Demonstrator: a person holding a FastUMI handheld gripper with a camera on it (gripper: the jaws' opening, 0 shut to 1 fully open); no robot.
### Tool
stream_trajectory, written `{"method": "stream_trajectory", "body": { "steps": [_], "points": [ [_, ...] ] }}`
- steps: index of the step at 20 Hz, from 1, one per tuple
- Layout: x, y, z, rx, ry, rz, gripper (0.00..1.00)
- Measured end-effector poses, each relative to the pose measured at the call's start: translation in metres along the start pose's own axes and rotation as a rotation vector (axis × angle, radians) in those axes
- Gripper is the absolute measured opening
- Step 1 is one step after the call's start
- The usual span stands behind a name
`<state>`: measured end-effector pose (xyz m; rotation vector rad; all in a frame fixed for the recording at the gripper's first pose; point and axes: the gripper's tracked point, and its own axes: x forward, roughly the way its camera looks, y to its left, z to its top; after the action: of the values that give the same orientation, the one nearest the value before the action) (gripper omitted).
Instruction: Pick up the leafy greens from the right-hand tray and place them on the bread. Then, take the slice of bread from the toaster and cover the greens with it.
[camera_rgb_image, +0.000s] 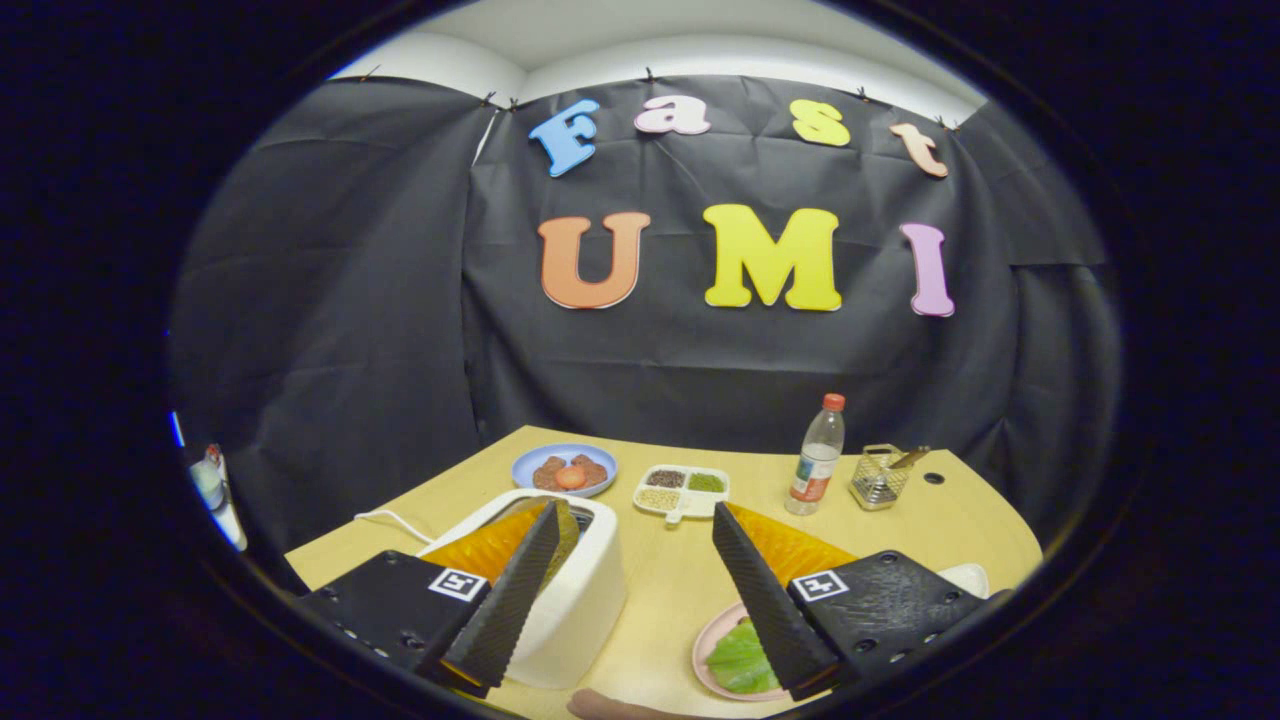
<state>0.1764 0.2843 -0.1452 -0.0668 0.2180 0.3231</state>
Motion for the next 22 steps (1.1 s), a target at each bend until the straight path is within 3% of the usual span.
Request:
{"method": "stream_trajectory", "body": {
  "steps": [3,11,16,18,21,22],
  "points": [
    [0.013,0.026,0.002,0.016,0.000,0.009,0.95],
    [0.056,0.048,-0.026,0.088,0.159,-0.029,0.93],
    [0.061,0.051,-0.034,0.080,0.188,-0.059,0.67],
    [0.061,0.062,-0.044,0.096,0.211,-0.025,0.51],
    [0.056,0.057,-0.043,0.071,0.199,-0.059,0.26],
    [0.056,0.059,-0.045,0.059,0.201,-0.060,0.23]
  ]
}}
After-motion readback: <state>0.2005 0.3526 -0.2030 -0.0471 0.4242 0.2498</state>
